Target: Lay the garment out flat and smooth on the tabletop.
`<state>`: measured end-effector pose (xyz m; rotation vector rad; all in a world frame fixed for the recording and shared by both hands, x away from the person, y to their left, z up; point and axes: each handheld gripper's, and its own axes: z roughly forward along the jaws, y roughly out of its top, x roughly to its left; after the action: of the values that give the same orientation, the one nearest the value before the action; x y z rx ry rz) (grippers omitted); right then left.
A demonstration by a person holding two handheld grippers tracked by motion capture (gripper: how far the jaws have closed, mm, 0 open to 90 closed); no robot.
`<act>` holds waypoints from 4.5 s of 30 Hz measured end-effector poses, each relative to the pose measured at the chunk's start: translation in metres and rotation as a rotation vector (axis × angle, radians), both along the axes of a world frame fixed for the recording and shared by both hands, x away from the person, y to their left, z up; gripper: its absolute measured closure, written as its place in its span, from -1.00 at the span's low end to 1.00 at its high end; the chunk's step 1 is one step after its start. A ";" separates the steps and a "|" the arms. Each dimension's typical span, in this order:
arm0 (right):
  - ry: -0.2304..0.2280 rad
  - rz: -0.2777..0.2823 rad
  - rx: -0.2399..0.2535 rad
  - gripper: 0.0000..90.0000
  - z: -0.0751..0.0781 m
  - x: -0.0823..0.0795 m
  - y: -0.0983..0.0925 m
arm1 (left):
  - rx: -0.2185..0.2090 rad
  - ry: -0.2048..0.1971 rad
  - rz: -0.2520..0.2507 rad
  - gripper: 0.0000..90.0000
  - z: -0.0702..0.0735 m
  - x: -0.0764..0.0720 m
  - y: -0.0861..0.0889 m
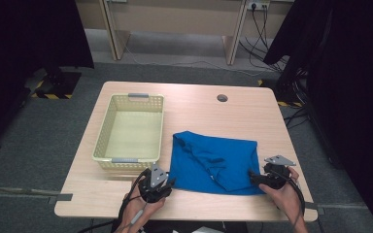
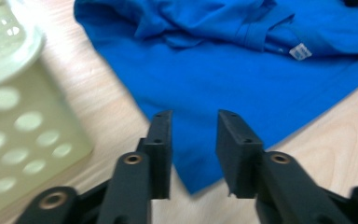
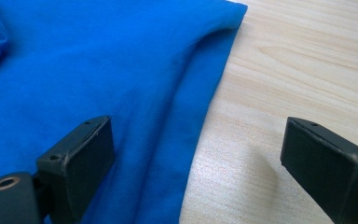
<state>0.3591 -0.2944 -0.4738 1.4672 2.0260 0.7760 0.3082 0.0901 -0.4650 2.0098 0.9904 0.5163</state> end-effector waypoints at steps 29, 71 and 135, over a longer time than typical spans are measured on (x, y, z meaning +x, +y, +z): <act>-0.011 0.177 0.091 -0.79 0.019 -0.004 0.046 | 0.050 0.081 -0.010 -0.55 -0.017 0.030 -0.030; 0.013 0.407 0.016 0.41 0.006 0.006 0.099 | 0.062 0.122 -0.033 -0.97 -0.018 0.033 -0.036; 0.029 0.269 0.087 -0.20 0.002 0.010 0.020 | 0.072 0.102 -0.091 -0.85 -0.017 0.042 -0.067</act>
<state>0.3687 -0.2740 -0.4715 1.2729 2.2669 0.9665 0.3499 0.0228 -0.4822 2.1529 0.9479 0.4095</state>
